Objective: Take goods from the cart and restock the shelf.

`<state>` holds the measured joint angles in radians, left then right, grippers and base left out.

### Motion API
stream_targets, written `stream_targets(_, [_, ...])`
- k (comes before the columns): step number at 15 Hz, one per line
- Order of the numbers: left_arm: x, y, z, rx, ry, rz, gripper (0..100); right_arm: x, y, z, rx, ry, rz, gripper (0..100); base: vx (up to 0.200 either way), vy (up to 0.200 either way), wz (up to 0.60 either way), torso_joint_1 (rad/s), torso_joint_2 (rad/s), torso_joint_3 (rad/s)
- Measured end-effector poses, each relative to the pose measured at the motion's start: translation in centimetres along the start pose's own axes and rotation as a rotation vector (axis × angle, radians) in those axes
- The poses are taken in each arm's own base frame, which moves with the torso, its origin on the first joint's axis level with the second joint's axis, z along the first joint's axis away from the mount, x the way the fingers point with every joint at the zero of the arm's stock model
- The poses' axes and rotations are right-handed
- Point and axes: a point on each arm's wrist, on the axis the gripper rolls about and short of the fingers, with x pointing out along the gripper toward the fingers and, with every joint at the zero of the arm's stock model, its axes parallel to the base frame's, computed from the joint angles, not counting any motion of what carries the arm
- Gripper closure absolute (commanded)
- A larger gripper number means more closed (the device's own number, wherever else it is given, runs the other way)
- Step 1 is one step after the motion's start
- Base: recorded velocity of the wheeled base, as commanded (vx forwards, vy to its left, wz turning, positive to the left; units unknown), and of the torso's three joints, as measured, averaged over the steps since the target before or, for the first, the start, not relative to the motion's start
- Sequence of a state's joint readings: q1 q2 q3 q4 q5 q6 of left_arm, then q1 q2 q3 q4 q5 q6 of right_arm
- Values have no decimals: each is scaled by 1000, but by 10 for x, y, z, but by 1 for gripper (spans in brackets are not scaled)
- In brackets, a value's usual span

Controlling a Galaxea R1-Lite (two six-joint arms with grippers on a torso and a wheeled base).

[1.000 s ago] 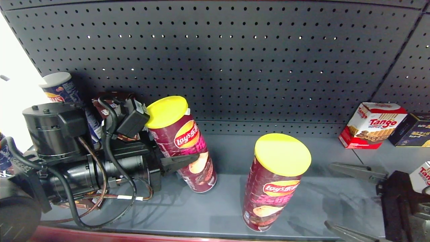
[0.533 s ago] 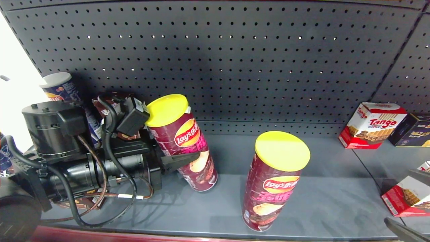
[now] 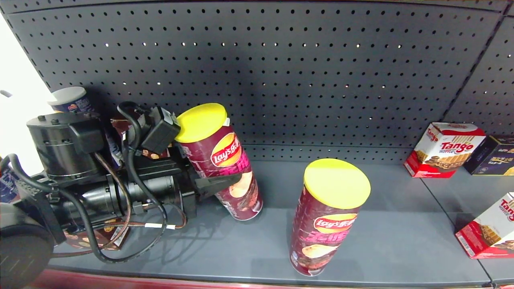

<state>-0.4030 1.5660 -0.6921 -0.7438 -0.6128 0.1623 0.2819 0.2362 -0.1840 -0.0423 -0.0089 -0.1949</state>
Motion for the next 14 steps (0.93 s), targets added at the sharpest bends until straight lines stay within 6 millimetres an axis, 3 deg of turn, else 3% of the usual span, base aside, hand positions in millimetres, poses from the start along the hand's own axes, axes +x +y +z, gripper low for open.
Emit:
stream_targets(3, [0, -2, -2, -4, 6, -4, 100, -7, 3, -22, 81, 18, -171, 0, 0, 0, 0, 0, 0, 0])
stream_targets(7, [0, -2, -1, -1, 3, -7, 100, -4, 8, -46, 95, 45, -179, 0, 0, 0, 0, 0, 0, 0])
stream_targets(11, [1, -2, 3, 7, -8, -9, 100, -3, 11, -49, 74, 29, -66, 0, 0, 0, 0, 0, 0, 0])
stream_targets(14, [2, -1, 4, 11, -13, -10, 100, -3, 11, -50, 93, 34, -81, 0, 0, 0, 0, 0, 0, 0])
